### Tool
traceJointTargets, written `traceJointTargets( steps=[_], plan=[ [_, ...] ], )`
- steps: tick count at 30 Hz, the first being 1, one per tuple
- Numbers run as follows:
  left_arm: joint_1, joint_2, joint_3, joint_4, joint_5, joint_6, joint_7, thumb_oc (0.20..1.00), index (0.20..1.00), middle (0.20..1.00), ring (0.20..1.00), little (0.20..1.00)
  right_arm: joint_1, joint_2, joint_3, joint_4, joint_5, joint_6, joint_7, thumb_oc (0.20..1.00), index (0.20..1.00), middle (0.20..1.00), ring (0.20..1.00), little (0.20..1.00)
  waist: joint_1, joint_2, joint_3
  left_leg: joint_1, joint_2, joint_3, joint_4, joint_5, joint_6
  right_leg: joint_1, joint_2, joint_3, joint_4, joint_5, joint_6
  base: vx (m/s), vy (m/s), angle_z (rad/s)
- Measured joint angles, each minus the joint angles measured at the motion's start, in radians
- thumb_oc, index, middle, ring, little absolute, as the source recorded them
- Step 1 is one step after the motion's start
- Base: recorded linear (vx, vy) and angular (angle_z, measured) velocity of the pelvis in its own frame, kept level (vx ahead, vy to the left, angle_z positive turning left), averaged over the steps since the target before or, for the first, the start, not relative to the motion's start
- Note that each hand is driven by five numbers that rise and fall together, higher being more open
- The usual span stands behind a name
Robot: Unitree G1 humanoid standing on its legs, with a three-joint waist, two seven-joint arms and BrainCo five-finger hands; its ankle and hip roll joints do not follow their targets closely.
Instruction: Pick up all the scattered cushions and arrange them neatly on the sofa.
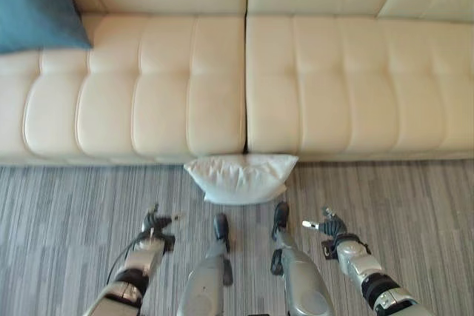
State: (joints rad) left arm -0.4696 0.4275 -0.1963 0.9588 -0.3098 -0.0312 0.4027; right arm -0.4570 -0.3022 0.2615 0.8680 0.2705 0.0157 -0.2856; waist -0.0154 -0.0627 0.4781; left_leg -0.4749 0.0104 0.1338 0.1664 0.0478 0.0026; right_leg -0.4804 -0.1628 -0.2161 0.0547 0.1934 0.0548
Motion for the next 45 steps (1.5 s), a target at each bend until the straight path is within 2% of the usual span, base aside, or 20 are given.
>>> traceJointTargets(
  steps=[1, 3, 5, 8, 11, 13, 18, 20, 22, 23, 24, 27, 31, 33, 35, 36, 37, 38, 42, 45],
  plan=[
    [-0.03, 0.009, 0.003, 0.0, -0.006, -0.004, 0.011, 1.0, 1.0, 1.0, 1.0, 1.0, -0.05, -0.012, -0.006, -0.014, 0.007, -0.015, -0.011, 1.0, 1.0, 1.0, 1.0, 1.0, 0.001, 0.007, 0.03, -0.019, 0.002, -0.004, 0.009, 0.0, -0.001, -0.013, 0.0, -0.002, 0.003, -0.002, -0.005, -0.03, -0.014, 0.14],
    [-0.116, 0.044, -0.02, 0.008, -0.024, -0.014, 0.058, 1.0, 1.0, 1.0, 1.0, 1.0, -0.201, -0.055, 0.002, -0.056, 0.028, -0.039, -0.069, 1.0, 1.0, 1.0, 1.0, 1.0, -0.003, 0.028, 0.065, -0.18, 0.02, -0.011, 0.117, -0.022, -0.002, -0.172, -0.001, 0.001, 0.1, -0.019, -0.027, 0.0, 0.022, 0.0],
    [-0.205, 0.066, -0.034, 0.037, -0.024, -0.015, 0.079, 1.0, 1.0, 1.0, 1.0, 1.0, -0.344, -0.077, -0.007, -0.072, 0.038, -0.065, -0.105, 1.0, 1.0, 1.0, 1.0, 1.0, -0.007, 0.036, 0.108, -0.312, 0.033, -0.014, 0.194, -0.032, 0.0, -0.301, -0.002, 0.003, 0.181, -0.029, -0.046, 0.05, 0.016, -0.04],
    [-0.237, 0.054, -0.076, 0.045, -0.024, -0.011, 0.079, 1.0, 1.0, 1.0, 1.0, 1.0, -0.386, -0.07, 0.004, -0.07, 0.064, -0.074, -0.13, 1.0, 1.0, 1.0, 1.0, 1.0, -0.006, 0.032, 0.111, -0.382, 0.04, -0.019, 0.254, -0.048, 0.006, -0.383, -0.005, 0.012, 0.267, -0.054, -0.074, 0.08, 0.02, 0.02],
    [-0.257, 0.046, -0.09, 0.037, -0.029, -0.015, 0.089, 1.0, 1.0, 1.0, 1.0, 1.0, -0.418, -0.069, 0.011, -0.073, 0.082, -0.08, -0.154, 1.0, 1.0, 1.0, 1.0, 1.0, -0.009, 0.035, 0.104, -0.436, 0.038, -0.017, 0.309, -0.079, 0.011, -0.457, -0.022, 0.031, 0.362, -0.108, -0.073, 0.1, 0.014, 0.0],
    [-0.304, 0.048, -0.097, 0.033, -0.036, -0.017, 0.093, 1.0, 1.0, 1.0, 1.0, 1.0, -0.444, -0.068, 0.015, -0.072, 0.085, -0.097, -0.165, 1.0, 1.0, 1.0, 1.0, 1.0, -0.012, 0.034, 0.105, -0.496, 0.039, -0.018, 0.364, -0.092, 0.015, -0.52, -0.028, 0.038, 0.413, -0.119, -0.073, 0.07, -0.009, 0.02],
    [-0.54, 0.044, -0.207, 0.029, -0.041, -0.021, 0.121, 1.0, 1.0, 1.0, 1.0, 1.0, -0.593, -0.063, 0.084, -0.086, 0.125, -0.111, -0.184, 1.0, 1.0, 1.0, 1.0, 1.0, -0.017, 0.033, 0.103, -0.7, 0.04, -0.036, 0.497, -0.127, 0.019, -0.718, -0.044, 0.048, 0.55, -0.162, -0.093, 0.08, -0.026, 0.05],
    [-0.657, 0.044, -0.276, 0.031, -0.038, -0.018, 0.142, 1.0, 1.0, 1.0, 1.0, 1.0, -0.651, -0.045, 0.105, -0.091, 0.152, -0.137, -0.189, 1.0, 1.0, 1.0, 1.0, 1.0, -0.03, 0.033, 0.103, -0.781, 0.039, -0.042, 0.558, -0.133, 0.023, -0.793, -0.056, 0.047, 0.612, -0.169, -0.094, 0.09, -0.005, 0.09],
    [-0.693, 0.042, -0.28, 0.024, -0.032, -0.019, 0.151, 1.0, 1.0, 1.0, 1.0, 1.0, -0.657, -0.037, 0.105, -0.092, 0.181, -0.163, -0.185, 1.0, 1.0, 1.0, 1.0, 1.0, -0.037, 0.032, 0.103, -0.807, 0.039, -0.042, 0.584, -0.14, 0.026, -0.819, -0.057, 0.052, 0.633, -0.172, -0.092, 0.06, 0.001, -0.01],
    [-0.69, 0.046, -0.273, 0.006, -0.033, -0.019, 0.153, 1.0, 1.0, 1.0, 1.0, 1.0, -0.657, -0.036, 0.106, -0.092, 0.202, -0.186, -0.171, 0.642, 0.642, 0.642, 0.642, 0.642, -0.04, 0.032, 0.103, -0.82, 0.039, -0.042, 0.593, -0.148, 0.026, -0.832, -0.059, 0.056, 0.64, -0.181, -0.092, 0.04, -0.001, -0.04],
    [-0.678, 0.046, -0.271, -0.024, -0.043, -0.021, 0.152, 0.2, 0.2, 0.2, 0.2, 0.2, -0.658, -0.032, 0.104, -0.093, 0.229, -0.193, -0.157, 0.2, 0.2, 0.2, 0.2, 0.2, -0.039, 0.032, 0.103, -0.826, 0.038, -0.041, 0.595, -0.151, 0.025, -0.839, -0.06, 0.058, 0.641, -0.183, -0.084, 0.04, 0.0, -0.03],
    [-0.639, 0.016, -0.251, -0.132, -0.119, -0.029, 0.136, 0.2, 0.2, 0.2, 0.2, 0.2, -0.651, -0.021, 0.062, -0.095, 0.309, -0.211, -0.138, 0.2, 0.2, 0.2, 0.2, 0.2, -0.034, 0.032, 0.101, -0.836, 0.03, -0.042, 0.588, -0.15, 0.027, -0.854, -0.067, 0.061, 0.64, -0.183, -0.084, 0.0, 0.004, 0.08],
    [-0.535, -0.057, -0.172, -0.252, -0.248, -0.078, 0.129, 0.2, 0.2, 0.2, 0.2, 0.2, -0.586, -0.003, -0.004, -0.149, 0.383, -0.234, -0.121, 0.2, 0.2, 0.2, 0.2, 0.2, -0.033, 0.03, 0.1, -0.808, 0.018, -0.024, 0.542, -0.128, 0.026, -0.837, -0.065, 0.083, 0.601, -0.168, -0.072, -0.02, -0.003, 0.0],
    [-0.498, -0.069, -0.169, -0.263, -0.277, -0.089, 0.125, 0.2, 0.2, 0.2, 0.2, 0.2, -0.555, 0.006, -0.007, -0.163, 0.398, -0.244, -0.113, 0.2, 0.2, 0.2, 0.2, 0.2, -0.047, 0.027, 0.104, -0.759, 0.019, -0.01, 0.513, -0.117, 0.043, -0.789, -0.061, 0.085, 0.566, -0.139, -0.075, -0.08, -0.038, -0.08],
    [-0.402, -0.121, -0.128, -0.329, -0.322, -0.104, 0.117, 0.2, 0.2, 0.2, 0.2, 0.2, -0.463, 0.045, -0.039, -0.219, 0.418, -0.258, -0.107, 0.2, 0.2, 0.2, 0.2, 0.2, -0.055, 0.02, 0.1, -0.645, 0.015, -0.005, 0.416, -0.087, 0.043, -0.669, -0.048, 0.081, 0.445, -0.091, -0.054, -0.09, -0.04, -0.09],
    [-0.373, -0.136, -0.129, -0.33, -0.337, -0.105, 0.112, 0.2, 0.2, 0.2, 0.2, 0.2, -0.428, 0.051, -0.037, -0.222, 0.418, -0.265, -0.104, 0.2, 0.2, 0.2, 0.2, 0.2, -0.057, 0.02, 0.088, -0.604, 0.009, -0.005, 0.382, -0.074, 0.044, -0.629, -0.047, 0.082, 0.414, -0.077, -0.049, -0.07, -0.049, -0.08],
    [-0.287, -0.165, -0.14, -0.331, -0.343, -0.119, 0.102, 0.2, 0.2, 0.2, 0.2, 0.2, -0.323, 0.062, -0.032, -0.243, 0.418, -0.285, -0.096, 0.2, 0.2, 0.2, 0.2, 0.2, -0.059, 0.019, -0.032, -0.618, 0.001, -0.009, 0.355, -0.073, 0.039, -0.649, -0.047, 0.085, 0.396, -0.083, -0.042, -0.06, -0.038, -0.03],
    [-0.256, -0.169, -0.143, -0.339, -0.343, -0.121, 0.098, 0.2, 0.2, 0.2, 0.2, 0.2, -0.286, 0.064, -0.034, -0.252, 0.417, -0.288, -0.09, 0.2, 0.2, 0.2, 0.2, 0.2, -0.059, 0.018, -0.06, -0.619, 0.002, -0.01, 0.344, -0.073, 0.039, -0.65, -0.046, 0.084, 0.395, -0.084, -0.042, -0.08, -0.072, 0.02],
    [-0.125, -0.168, -0.15, -0.434, -0.341, -0.116, 0.065, 0.2, 0.2, 0.2, 0.2, 0.2, -0.155, 0.058, -0.034, -0.326, 0.415, -0.272, -0.068, 0.2, 0.2, 0.2, 0.2, 0.2, -0.052, 0.016, -0.065, -0.442, 0.001, -0.017, 0.26, -0.06, 0.025, -0.48, -0.032, 0.072, 0.33, -0.082, -0.043, -0.03, -0.027, 0.02],
    [0.022, -0.165, -0.145, -0.498, -0.335, -0.114, 0.051, 0.2, 0.2, 0.2, 0.2, 0.2, -0.024, 0.067, -0.009, -0.386, 0.372, -0.247, -0.039, 0.2, 0.2, 0.2, 0.2, 0.2, -0.042, 0.016, -0.064, -0.236, 0.001, -0.02, 0.148, -0.045, 0.009, -0.281, -0.016, 0.06, 0.229, -0.072, -0.036, 0.05, -0.026, -0.06]
  ],
)
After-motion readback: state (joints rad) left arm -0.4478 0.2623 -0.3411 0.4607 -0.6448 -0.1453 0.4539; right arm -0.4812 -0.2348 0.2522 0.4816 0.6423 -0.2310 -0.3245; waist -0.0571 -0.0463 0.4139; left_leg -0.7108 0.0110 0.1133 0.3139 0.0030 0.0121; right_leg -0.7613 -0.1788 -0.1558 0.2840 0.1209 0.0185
